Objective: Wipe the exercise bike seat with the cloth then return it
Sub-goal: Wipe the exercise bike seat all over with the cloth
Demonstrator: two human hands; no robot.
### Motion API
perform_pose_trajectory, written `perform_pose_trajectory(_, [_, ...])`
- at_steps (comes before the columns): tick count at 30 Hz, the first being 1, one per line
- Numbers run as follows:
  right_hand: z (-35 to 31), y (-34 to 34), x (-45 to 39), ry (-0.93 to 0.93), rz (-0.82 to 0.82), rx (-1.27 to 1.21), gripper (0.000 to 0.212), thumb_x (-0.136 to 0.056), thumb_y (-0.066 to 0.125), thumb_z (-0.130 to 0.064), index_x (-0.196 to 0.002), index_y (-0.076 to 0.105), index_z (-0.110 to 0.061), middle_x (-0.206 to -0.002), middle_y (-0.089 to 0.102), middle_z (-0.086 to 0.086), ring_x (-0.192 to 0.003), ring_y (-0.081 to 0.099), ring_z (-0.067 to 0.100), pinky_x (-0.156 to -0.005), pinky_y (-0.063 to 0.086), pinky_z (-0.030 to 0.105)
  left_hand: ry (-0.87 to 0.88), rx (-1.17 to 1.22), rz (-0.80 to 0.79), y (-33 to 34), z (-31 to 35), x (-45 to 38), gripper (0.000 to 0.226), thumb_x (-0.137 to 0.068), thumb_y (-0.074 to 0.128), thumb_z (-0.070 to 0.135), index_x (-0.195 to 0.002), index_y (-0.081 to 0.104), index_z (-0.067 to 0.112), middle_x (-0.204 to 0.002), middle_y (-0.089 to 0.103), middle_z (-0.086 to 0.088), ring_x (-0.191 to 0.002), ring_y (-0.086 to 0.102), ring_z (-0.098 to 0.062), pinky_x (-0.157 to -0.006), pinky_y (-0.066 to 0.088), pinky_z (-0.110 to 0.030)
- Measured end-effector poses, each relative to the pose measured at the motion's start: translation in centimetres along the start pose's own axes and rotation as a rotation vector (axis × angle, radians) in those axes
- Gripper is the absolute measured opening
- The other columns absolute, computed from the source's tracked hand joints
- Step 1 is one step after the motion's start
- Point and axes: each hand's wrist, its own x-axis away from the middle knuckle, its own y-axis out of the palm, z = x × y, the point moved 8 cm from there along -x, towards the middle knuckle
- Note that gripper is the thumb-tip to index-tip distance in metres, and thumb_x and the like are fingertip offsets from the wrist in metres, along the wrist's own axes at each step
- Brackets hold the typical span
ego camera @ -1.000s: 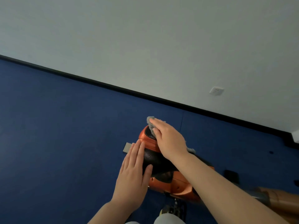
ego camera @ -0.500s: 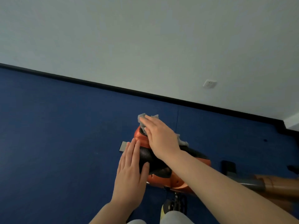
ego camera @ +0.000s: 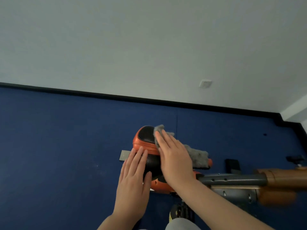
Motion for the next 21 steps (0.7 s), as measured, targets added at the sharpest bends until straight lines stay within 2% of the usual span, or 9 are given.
perform_pose_trajectory(4, [-2.9,1.1,-2.4,-0.130,-0.092,-0.055,0.051,-0.102,0.034,-0.022,-0.150,0.018,-0.030,-0.159,0.019,-0.006,-0.147,0.012,0.013,-0.120,0.012,0.036,-0.025,0.042,0.026,0.4,0.2,-0.3,0.063,-0.090,0.052,0.014,-0.145,0.024,0.026,-0.153,0.021,0.014,-0.142,0.002,0.000,-0.116,0.015,-0.038])
perform_pose_trajectory(8, [-0.7,0.0,1.2,-0.130,-0.066,-0.017,0.062,-0.096,0.048,-0.017,-0.150,0.020,-0.031,-0.157,0.024,-0.007,-0.146,0.016,0.013,-0.117,0.006,0.029,-0.005,0.043,0.037,0.6,0.0,0.0,0.065,-0.090,0.052,0.014,-0.144,0.020,0.031,-0.152,0.018,0.013,-0.143,0.002,-0.003,-0.115,0.014,-0.039])
perform_pose_trajectory(11, [1.4,-0.6,3.8,-0.043,-0.016,0.040,0.070,-0.090,0.058,-0.016,-0.149,0.025,-0.029,-0.156,0.029,-0.004,-0.145,0.022,0.016,-0.117,0.011,0.032,0.026,0.005,0.039,0.7,0.2,0.0,0.058,-0.092,0.043,0.020,-0.145,0.019,0.027,-0.153,0.018,0.011,-0.143,0.002,-0.005,-0.117,0.008,-0.036])
perform_pose_trajectory(15, [0.0,0.0,1.8,-0.015,-0.020,-0.002,0.062,-0.097,0.046,-0.017,-0.151,0.017,-0.028,-0.159,0.020,-0.003,-0.147,0.013,0.016,-0.120,0.010,0.036,0.094,-0.060,0.001,1.6,1.8,-0.1,0.053,-0.092,0.032,0.027,-0.144,0.028,0.018,-0.151,0.028,0.004,-0.144,0.009,-0.012,-0.117,0.004,-0.040])
perform_pose_trajectory(21, [1.8,-0.2,3.2,-0.033,-0.003,-0.035,0.056,-0.100,0.034,-0.023,-0.151,0.013,-0.033,-0.159,0.017,-0.009,-0.147,0.008,0.007,-0.119,0.006,0.033,0.114,-0.101,-0.042,2.2,2.6,-0.2,0.054,-0.091,0.027,0.031,-0.144,0.028,0.021,-0.151,0.027,0.007,-0.143,0.006,-0.009,-0.116,-0.001,-0.036])
